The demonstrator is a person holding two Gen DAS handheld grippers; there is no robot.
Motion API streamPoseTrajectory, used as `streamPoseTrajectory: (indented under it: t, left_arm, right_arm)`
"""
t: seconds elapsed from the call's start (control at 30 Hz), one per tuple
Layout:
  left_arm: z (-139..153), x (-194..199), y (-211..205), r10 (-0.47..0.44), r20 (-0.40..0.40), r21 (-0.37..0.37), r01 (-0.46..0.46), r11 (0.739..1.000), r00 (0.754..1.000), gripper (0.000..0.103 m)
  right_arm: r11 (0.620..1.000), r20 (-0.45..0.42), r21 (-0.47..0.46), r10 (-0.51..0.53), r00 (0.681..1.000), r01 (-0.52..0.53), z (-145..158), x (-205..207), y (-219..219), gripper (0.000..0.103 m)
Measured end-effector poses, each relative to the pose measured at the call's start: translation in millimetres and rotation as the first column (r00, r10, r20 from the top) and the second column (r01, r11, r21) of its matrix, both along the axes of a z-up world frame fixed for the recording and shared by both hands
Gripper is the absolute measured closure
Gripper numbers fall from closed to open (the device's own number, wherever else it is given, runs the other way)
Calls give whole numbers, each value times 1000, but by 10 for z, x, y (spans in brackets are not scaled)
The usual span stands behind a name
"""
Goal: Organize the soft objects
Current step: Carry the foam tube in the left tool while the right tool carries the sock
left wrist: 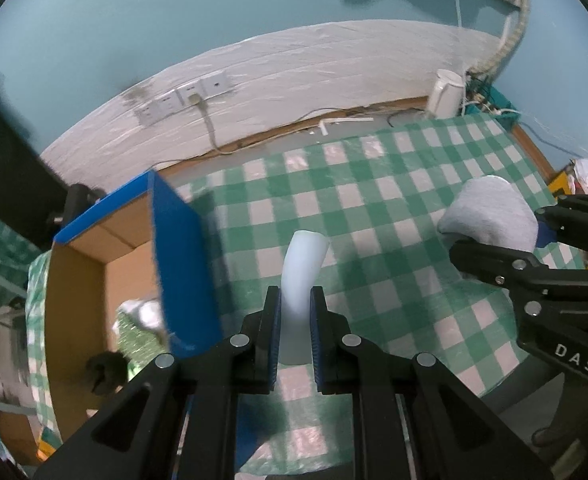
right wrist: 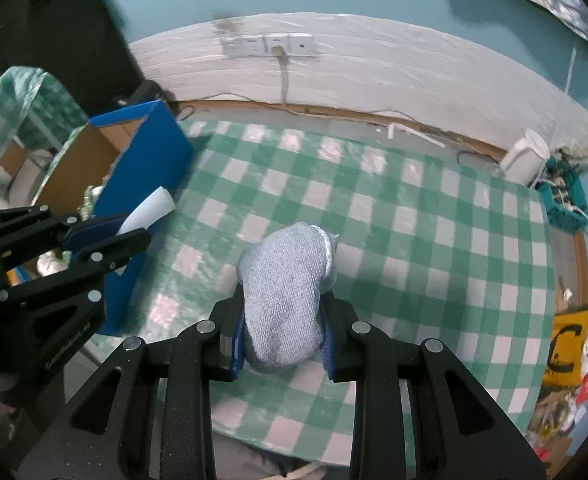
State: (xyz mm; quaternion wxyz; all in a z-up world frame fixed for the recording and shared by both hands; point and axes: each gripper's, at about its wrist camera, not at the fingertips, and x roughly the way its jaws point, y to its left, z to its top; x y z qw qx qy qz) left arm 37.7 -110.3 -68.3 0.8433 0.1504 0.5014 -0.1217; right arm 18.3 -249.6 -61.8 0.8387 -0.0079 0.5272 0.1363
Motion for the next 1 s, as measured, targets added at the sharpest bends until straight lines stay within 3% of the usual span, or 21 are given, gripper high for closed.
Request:
streamPoseTrajectory:
  t: [0.4,1.0]
  left_arm:
    - [158,-38,741,117,35,-39,-115,993,993,90]
    - [86,-86,1674,264,49,-25,-263,964,963,90]
  right_arm:
    - [994,30,-2,112,993,-112,215,70,731,75]
    - [971,42,-14,239,970,-239,302,213,1668,75]
